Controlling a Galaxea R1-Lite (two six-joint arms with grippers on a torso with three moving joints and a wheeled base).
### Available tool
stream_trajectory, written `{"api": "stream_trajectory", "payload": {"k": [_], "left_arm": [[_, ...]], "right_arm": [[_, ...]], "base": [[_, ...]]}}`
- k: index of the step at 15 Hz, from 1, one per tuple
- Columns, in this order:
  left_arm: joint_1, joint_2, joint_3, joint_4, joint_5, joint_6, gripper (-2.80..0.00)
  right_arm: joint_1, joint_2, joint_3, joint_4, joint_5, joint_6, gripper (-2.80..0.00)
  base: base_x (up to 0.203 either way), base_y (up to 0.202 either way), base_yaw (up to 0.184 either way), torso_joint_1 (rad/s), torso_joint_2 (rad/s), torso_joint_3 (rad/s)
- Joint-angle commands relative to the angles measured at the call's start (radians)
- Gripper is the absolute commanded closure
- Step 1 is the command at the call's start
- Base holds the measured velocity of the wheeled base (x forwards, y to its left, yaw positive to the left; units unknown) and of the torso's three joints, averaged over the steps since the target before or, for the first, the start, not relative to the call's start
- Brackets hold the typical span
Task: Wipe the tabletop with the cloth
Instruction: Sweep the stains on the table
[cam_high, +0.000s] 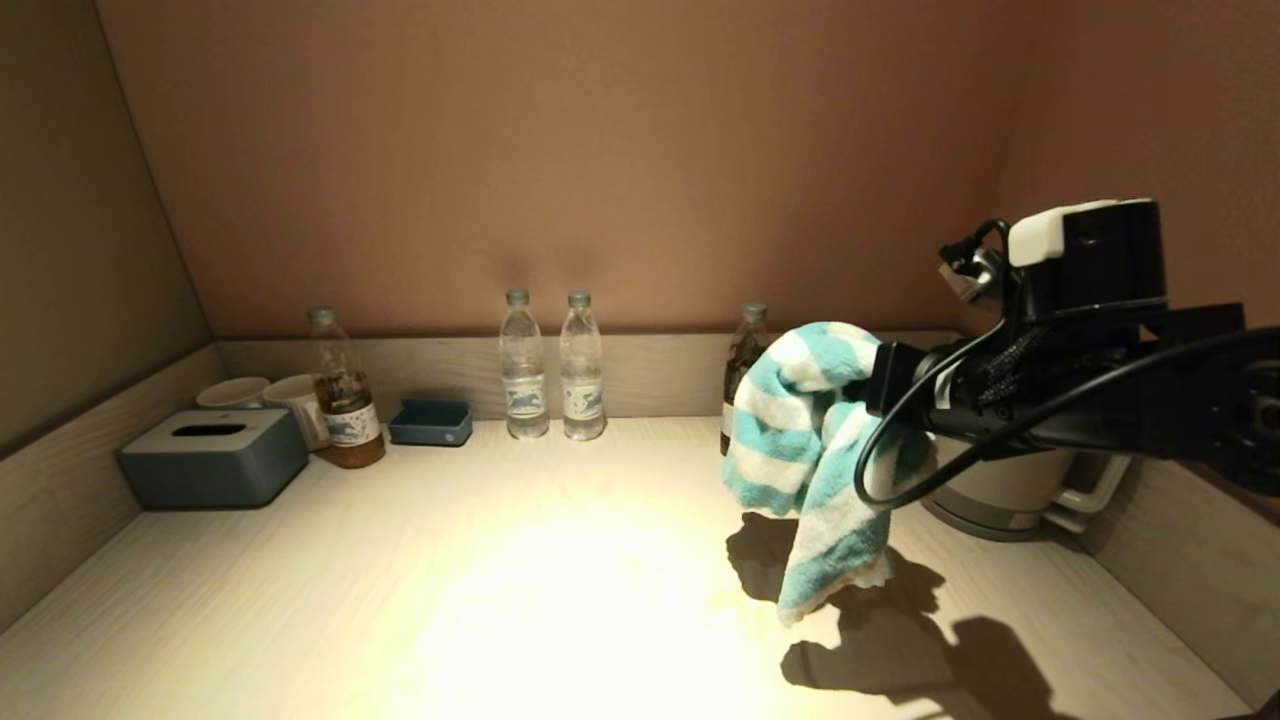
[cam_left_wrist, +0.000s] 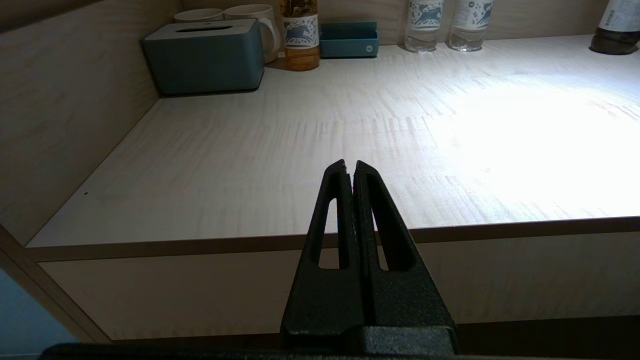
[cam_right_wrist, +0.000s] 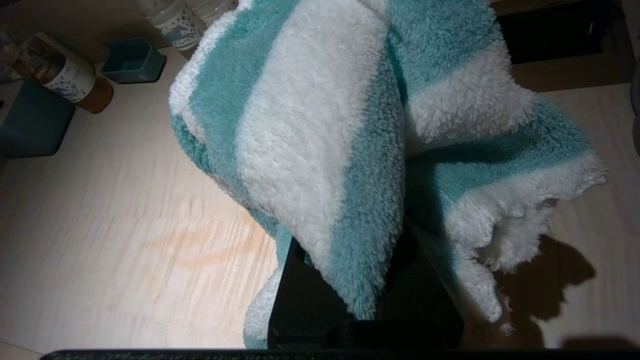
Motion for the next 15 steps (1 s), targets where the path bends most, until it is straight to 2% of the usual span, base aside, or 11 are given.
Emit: {"api": "stream_trajectory", "payload": {"k": [1,4,9,15], "left_arm": [[0.000,0.000,0.000,0.000,0.000,0.001,0.00],[0.000,0.000,0.000,0.000,0.000,0.001,0.00],[0.000,0.000,0.000,0.000,0.000,0.001,0.00],[0.000,0.000,0.000,0.000,0.000,0.001,0.00]], "right_arm": [[-0.023,0.073,-0.012,-0.003,0.001,0.005,0.00],[-0.069,0.126,-0.008,-0.004,0.003,0.005,0.00],[-0.093,0.171,-0.001,-0.007,0.010,-0.002,0.00],[-0.104,0.324,-0.001,-0.098,0.011,0.007,0.00]], "base": [[0.000,0.000,0.000,0.000,0.00,0.000],[0.000,0.000,0.000,0.000,0.00,0.000],[0.000,0.000,0.000,0.000,0.00,0.000],[0.000,0.000,0.000,0.000,0.00,0.000]]}}
